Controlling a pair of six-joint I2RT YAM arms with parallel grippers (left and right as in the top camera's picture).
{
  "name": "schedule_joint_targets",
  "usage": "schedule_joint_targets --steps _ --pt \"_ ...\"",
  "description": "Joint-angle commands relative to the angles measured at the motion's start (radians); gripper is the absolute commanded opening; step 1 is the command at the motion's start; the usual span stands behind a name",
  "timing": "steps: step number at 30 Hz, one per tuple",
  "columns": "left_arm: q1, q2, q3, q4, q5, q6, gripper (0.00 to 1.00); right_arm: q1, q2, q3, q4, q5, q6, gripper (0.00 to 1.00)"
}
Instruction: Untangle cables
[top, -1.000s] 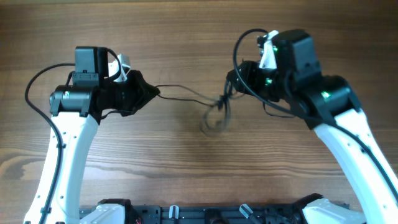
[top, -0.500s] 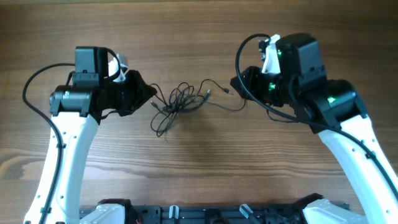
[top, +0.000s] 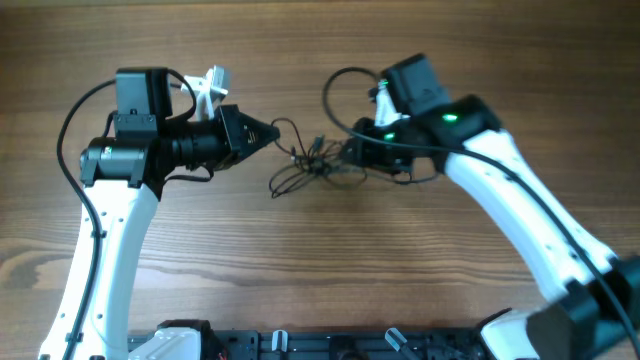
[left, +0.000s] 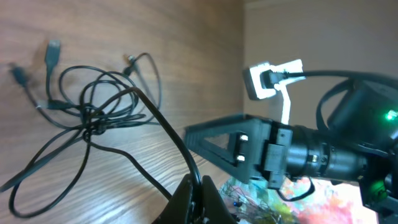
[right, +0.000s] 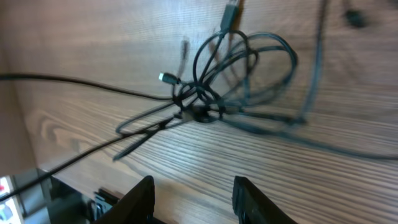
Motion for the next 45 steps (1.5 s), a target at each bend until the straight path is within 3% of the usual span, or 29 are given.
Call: schedule_joint_targets --steps 1,8,14,18,23,27,33,45 --pt "0.003 -0.007 -0.001 -0.038 -0.093 0.009 0.04 0.032 0.101 -0.01 0.024 -0.027 0.063 0.41" --pt "0.003 -0.007 -0.001 -0.095 -0.241 0.009 0.04 0.047 0.238 -0.01 0.016 -0.016 0.06 0.4" --pt "0.003 -0.007 -0.001 -0.1 -0.261 0.008 0.04 0.072 0.282 -0.01 -0.003 -0.02 0.02 0.42" --pt "0.003 -0.007 -0.001 -0.105 -0.284 0.009 0.04 0.117 0.282 -0.01 0.0 -0.005 0.018 0.52" --pt "0.003 -0.007 -0.001 -0.12 -0.283 0.009 0.04 0.187 0.285 -0.01 -0.005 0.165 0.075 0.61" --pt "0.003 -0.007 -0.001 -0.123 -0.283 0.009 0.04 0.209 0.294 -0.01 0.02 0.238 0.169 0.57" --pt "0.003 -0.007 -0.001 -0.132 -0.283 0.009 0.04 0.228 0.308 -0.01 0.048 0.233 0.215 0.4" --pt "0.003 -0.007 -0.001 -0.134 -0.283 0.009 0.04 0.32 0.372 -0.01 0.101 0.323 0.372 0.38"
